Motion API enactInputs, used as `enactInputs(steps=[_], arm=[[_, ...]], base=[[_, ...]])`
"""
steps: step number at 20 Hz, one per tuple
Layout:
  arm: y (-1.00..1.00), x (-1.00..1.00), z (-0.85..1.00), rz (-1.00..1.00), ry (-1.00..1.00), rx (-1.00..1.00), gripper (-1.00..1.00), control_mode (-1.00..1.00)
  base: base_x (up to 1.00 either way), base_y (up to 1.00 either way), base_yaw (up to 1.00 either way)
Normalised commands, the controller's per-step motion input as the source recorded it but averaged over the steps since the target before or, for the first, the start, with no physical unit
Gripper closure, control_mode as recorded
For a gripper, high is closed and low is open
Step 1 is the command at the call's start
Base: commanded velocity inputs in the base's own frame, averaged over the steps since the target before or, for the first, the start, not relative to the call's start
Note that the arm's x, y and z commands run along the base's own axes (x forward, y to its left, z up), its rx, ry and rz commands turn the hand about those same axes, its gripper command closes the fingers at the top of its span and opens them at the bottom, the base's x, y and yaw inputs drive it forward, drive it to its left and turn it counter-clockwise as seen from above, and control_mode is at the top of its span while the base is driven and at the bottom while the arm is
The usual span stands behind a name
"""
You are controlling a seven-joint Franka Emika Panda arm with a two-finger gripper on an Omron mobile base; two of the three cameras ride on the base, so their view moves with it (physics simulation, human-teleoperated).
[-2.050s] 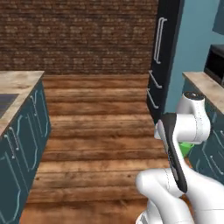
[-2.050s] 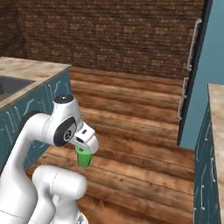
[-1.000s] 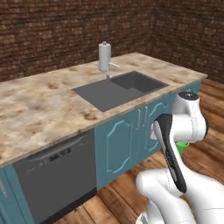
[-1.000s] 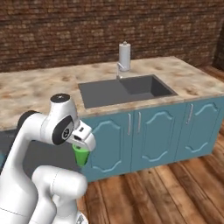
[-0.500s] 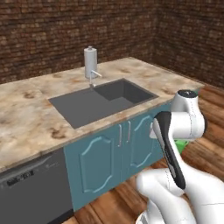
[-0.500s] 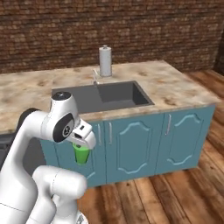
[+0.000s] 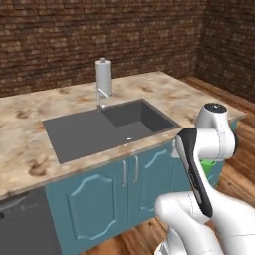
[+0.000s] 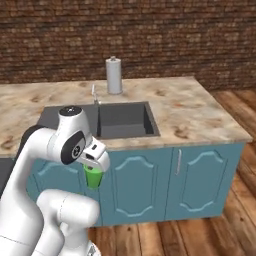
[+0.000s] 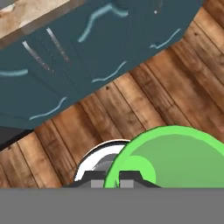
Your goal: Pick the cup and bowl from the counter and place them on the counter next to the sink.
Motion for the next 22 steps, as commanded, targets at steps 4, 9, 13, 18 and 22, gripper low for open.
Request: enactInputs(steps=[4, 9, 13, 18, 22], arm=[[0.0, 0.0, 0.0, 0.0, 0.0, 0.0, 1.0, 1.0], [0.0, 0.0, 0.0, 0.0, 0.0, 0.0, 1.0, 1.0], [0.0, 0.0, 0.0, 0.0, 0.0, 0.0, 1.0, 1.0], [0.0, 0.0, 0.0, 0.0, 0.0, 0.0, 1.0, 1.0], [0.0, 0.0, 0.0, 0.0, 0.0, 0.0, 1.0, 1.0]], base=[[1.0, -0.75, 0.31], [1.0, -0.89, 0.25], [0.98, -0.88, 0.19], [0.92, -0.38, 0.18], [0.05, -0.02, 0.01]])
